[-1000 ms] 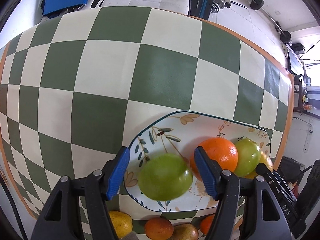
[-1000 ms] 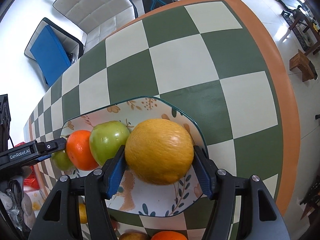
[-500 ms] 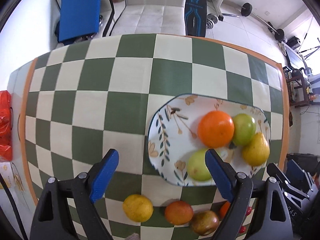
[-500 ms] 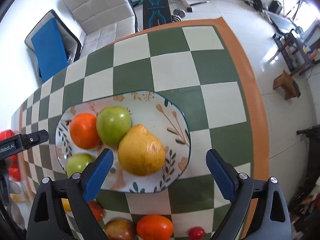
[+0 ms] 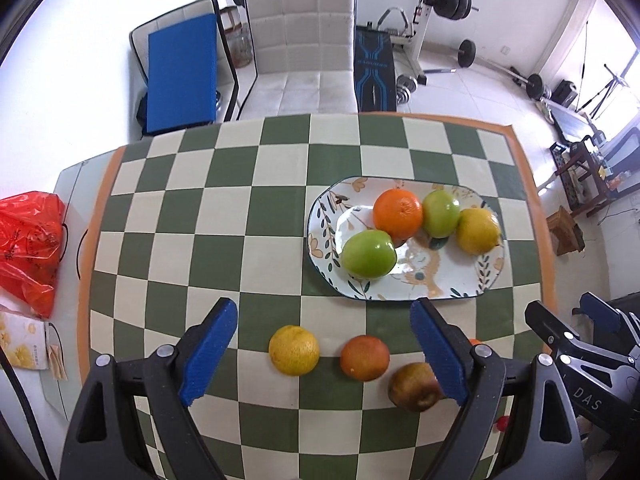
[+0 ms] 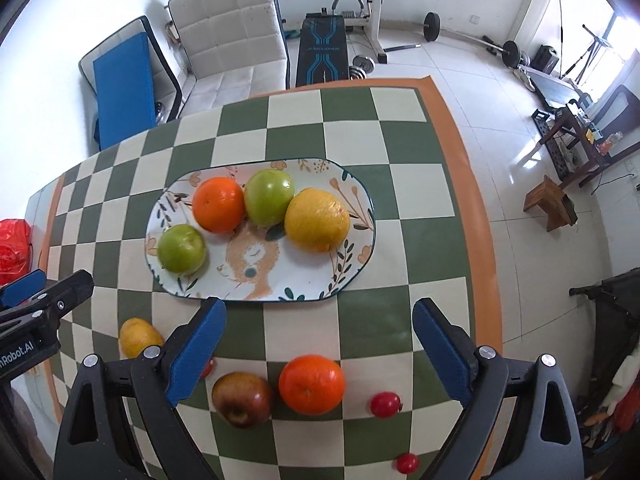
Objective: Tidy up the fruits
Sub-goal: 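Lift both open tools away from the plate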
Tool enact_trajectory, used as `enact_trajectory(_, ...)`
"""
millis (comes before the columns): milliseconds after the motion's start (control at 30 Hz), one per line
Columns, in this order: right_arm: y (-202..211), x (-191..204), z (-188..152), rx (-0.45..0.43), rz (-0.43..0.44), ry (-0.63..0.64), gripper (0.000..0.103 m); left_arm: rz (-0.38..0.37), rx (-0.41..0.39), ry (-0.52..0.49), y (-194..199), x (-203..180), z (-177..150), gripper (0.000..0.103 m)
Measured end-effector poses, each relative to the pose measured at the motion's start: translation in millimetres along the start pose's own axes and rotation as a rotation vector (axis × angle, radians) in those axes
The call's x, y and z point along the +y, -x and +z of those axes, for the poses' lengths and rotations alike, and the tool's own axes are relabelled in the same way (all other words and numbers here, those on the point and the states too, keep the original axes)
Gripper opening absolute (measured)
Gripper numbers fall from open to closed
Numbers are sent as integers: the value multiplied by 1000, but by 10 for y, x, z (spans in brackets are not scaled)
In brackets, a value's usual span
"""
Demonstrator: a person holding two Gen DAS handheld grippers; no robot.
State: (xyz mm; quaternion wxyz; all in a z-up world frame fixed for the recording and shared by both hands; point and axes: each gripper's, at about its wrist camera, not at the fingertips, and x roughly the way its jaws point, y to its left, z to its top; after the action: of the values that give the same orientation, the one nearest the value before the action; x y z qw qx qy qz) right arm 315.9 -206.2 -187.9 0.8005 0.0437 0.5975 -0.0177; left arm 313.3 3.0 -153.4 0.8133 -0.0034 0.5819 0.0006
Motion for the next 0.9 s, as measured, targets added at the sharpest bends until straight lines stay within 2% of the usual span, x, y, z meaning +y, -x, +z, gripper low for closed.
enact_trajectory(133,328,25,-135,-44,11,6,96,-1,-63,-4,309,18,-150,88)
enact_trajectory(533,1182,152,-593,-154,27,19,96,-21,-157,-26,928,22,-508,88)
enact_trajectory(733,1460,163,-727,-192,36,2,96,-29,-186,-29,1074,15,-588,88)
enact_trajectory(900,1576,166,-790,-209,42,-7,96,-41,-174,-14,1039,24,-576,88)
